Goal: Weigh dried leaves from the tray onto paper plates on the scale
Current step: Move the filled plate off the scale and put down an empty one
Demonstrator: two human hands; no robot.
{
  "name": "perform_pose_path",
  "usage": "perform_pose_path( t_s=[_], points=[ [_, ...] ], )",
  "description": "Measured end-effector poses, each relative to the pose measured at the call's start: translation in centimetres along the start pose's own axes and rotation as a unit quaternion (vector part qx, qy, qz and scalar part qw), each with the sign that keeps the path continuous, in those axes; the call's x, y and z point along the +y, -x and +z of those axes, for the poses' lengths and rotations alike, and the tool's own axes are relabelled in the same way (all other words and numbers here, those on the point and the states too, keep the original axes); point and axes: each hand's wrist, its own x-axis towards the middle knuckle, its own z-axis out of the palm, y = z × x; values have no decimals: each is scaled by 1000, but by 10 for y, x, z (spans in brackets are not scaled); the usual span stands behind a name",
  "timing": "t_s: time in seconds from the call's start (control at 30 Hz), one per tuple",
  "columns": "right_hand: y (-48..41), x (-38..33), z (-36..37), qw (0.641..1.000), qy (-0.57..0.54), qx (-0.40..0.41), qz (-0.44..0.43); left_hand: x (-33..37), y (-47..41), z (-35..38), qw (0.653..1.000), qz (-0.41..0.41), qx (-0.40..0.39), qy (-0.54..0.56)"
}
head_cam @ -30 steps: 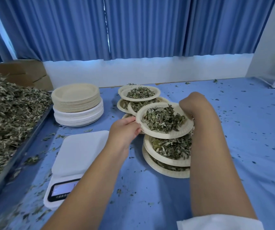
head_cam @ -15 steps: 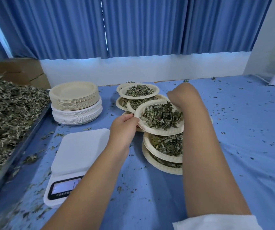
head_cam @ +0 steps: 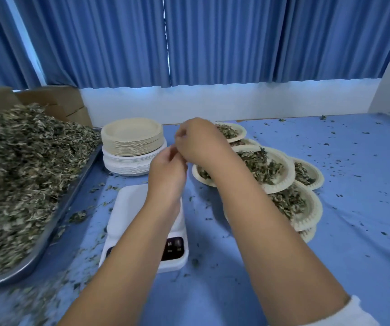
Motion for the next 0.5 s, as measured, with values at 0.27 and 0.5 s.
perform_pose_path(
  t_s=[0.27, 0.5],
  points=[
    [24, -62, 66, 984, 30, -91, -152, -15, -6, -99, 990, 40, 84, -103],
    [22, -59, 79, 982, 63, -103, -149, -14, -19, -126, 984, -118, 130, 27]
  ],
)
